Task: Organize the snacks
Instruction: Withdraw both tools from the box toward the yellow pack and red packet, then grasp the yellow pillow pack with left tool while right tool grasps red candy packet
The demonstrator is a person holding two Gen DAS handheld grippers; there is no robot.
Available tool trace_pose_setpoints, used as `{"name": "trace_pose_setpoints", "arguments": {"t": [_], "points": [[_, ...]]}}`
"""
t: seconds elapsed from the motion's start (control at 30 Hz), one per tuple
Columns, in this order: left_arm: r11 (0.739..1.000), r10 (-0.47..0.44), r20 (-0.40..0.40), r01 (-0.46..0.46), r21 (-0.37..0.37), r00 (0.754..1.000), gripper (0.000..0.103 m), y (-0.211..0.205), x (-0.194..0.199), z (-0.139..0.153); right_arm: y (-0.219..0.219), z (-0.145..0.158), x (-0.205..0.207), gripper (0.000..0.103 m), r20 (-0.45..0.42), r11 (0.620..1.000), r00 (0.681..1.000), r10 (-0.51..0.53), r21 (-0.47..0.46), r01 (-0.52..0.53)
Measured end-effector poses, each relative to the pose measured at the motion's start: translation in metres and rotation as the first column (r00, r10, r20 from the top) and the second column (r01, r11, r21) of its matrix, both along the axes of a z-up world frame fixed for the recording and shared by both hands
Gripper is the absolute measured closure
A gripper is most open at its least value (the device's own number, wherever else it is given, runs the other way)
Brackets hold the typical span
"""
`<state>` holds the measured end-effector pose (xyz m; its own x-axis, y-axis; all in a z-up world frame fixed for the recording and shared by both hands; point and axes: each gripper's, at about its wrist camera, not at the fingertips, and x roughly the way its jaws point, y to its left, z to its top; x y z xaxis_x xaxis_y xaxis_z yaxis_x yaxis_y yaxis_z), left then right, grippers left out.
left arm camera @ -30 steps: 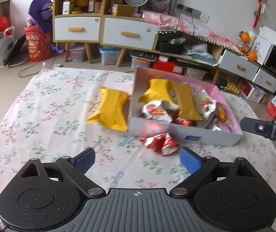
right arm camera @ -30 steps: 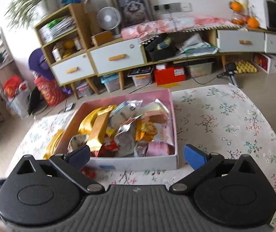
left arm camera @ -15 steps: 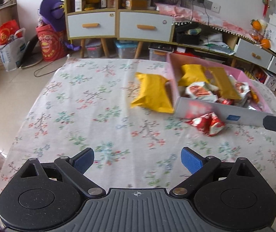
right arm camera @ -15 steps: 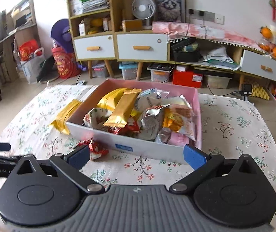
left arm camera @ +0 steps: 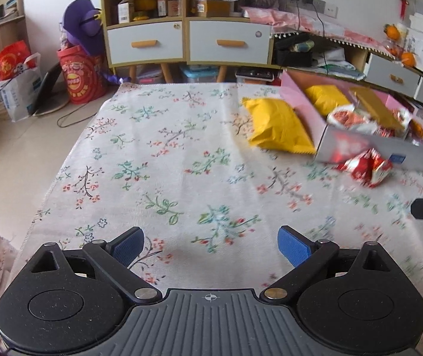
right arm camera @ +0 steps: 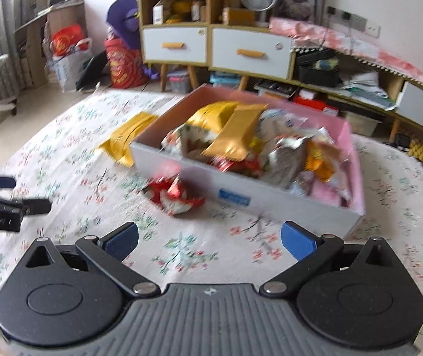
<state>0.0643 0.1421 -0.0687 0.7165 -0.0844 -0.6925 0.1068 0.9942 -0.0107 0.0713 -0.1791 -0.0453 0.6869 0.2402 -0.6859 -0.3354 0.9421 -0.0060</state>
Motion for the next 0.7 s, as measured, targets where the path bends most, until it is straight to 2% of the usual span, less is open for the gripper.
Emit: {"name": "trace_pose_setpoints", "arguments": {"t": [0.1,0.2,0.33,0.43,0.7], "points": [[0.999,-0.051,0.036,0.050,0.016,0.998,0.000,0.004,0.001,-0.011,0.007,-0.013,0.000,0.000,-0.044,1.000,0.999,0.030,-0.005,-0.030],[0.998,-0.069,0.071,0.069,0.002,0.995,0.000,0.010,0.004,-0.014,0.015,-0.024,-0.001,0.000,-0.062,0.997,0.996,0.071,-0.030,-0.073],[0.997,-0.076,0.088,0.076,-0.003,0.993,0.000,0.008,0.016,-0.015,0.021,-0.026,-0.005,0.000,-0.001,0.992,0.994,0.112,-0.050,-0.112],[0.997,-0.077,0.089,0.078,-0.010,0.993,0.000,0.003,0.028,-0.015,0.023,-0.024,0.001,0.000,0.021,0.995,0.995,0.093,-0.037,-0.092],[0.989,-0.086,0.122,0.099,-0.107,0.989,0.002,-0.012,0.062,0.000,0.026,-0.020,0.018,0.018,0.056,0.999,0.998,0.039,0.017,-0.040]]}}
